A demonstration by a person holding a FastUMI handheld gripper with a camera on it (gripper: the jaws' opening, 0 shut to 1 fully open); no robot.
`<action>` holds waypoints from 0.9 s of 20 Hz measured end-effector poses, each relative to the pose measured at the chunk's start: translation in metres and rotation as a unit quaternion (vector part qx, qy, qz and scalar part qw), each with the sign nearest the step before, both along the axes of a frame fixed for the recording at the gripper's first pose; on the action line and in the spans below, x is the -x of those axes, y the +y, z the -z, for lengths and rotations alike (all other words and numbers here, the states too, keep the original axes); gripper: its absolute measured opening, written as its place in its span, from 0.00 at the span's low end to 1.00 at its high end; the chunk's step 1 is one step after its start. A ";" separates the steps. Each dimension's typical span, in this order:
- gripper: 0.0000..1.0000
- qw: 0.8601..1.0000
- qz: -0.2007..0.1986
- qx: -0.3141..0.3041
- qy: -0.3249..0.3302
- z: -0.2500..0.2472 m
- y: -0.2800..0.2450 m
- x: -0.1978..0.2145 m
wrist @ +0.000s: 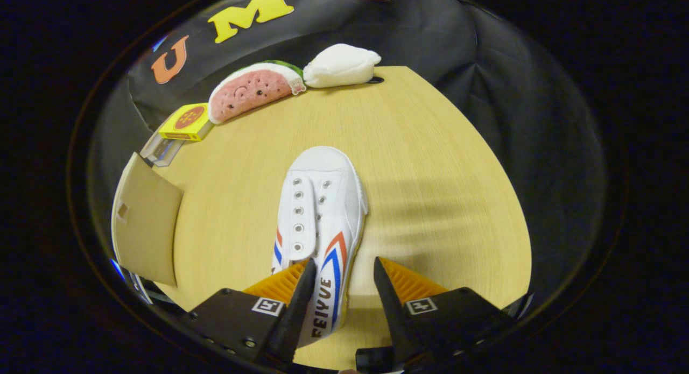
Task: Open the storage box then place both shoes into the box .Put the left shoe in first, then the right shoe, with the right side of both shoes facing outward in a uniform manner.
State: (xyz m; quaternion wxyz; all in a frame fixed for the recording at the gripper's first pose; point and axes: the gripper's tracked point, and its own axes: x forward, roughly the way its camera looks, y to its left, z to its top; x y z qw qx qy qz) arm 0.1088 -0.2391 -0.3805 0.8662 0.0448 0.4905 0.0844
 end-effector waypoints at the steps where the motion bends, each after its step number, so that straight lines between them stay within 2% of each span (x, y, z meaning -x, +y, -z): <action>1: 0.49 1.000 0.012 -0.014 0.009 0.003 0.000 0.002; 2: 0.36 1.000 0.017 -0.019 0.015 0.003 0.001 -0.002; 3: 0.36 0.999 0.024 -0.027 0.018 0.002 0.000 -0.002; 5: 0.13 0.998 0.032 -0.040 0.023 0.002 -0.002 -0.003; 6: 0.13 0.998 0.039 -0.043 0.017 0.005 -0.003 -0.005; 7: 0.01 0.998 0.044 -0.046 0.019 -0.004 -0.005 -0.003; 11: 0.00 0.998 0.048 -0.048 0.012 -0.019 -0.001 0.004; 18: 0.00 0.997 0.045 -0.070 -0.012 -0.085 0.045 0.032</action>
